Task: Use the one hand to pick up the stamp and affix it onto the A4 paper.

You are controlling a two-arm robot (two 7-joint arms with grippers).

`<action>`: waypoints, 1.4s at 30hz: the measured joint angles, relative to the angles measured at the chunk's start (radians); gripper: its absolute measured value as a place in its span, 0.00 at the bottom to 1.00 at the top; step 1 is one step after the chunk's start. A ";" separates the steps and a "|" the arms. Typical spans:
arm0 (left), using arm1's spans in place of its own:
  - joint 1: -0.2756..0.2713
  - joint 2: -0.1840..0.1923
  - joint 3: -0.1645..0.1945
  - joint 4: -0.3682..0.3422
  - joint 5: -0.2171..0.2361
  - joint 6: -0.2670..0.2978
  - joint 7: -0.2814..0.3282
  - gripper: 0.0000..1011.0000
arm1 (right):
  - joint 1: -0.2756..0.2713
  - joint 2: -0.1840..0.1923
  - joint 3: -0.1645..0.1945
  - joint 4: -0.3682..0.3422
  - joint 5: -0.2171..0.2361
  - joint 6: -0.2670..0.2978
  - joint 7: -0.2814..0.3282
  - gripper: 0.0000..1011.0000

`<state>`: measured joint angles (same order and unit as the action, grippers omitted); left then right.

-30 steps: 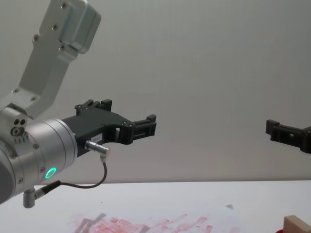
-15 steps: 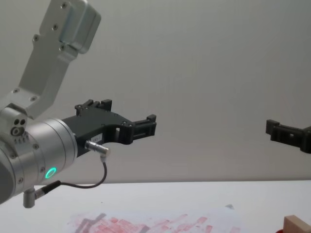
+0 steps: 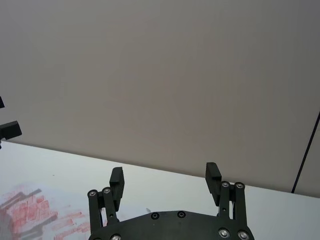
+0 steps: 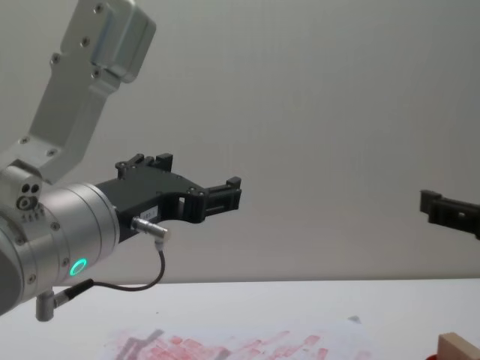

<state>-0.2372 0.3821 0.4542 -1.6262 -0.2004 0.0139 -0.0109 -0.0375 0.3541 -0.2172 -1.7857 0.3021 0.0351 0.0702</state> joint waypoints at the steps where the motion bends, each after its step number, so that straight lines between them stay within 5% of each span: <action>1: 0.000 0.000 0.000 0.000 0.000 0.000 0.000 0.99 | -0.010 0.006 0.003 -0.009 0.005 0.002 -0.004 0.99; 11: 0.000 0.000 0.000 0.000 0.000 0.000 0.000 0.99 | -0.074 0.038 0.018 -0.058 0.037 0.022 -0.040 0.99; 23: 0.000 0.000 0.000 0.000 0.000 0.000 0.000 0.99 | -0.132 0.061 0.037 -0.096 0.092 0.108 -0.092 0.99; 42: 0.000 0.000 0.000 0.000 0.000 0.000 0.000 0.99 | -0.043 0.031 0.037 0.009 0.142 0.303 -0.018 0.99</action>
<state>-0.2372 0.3821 0.4542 -1.6262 -0.2004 0.0138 -0.0109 -0.0804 0.3856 -0.1802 -1.7771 0.4438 0.3379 0.0523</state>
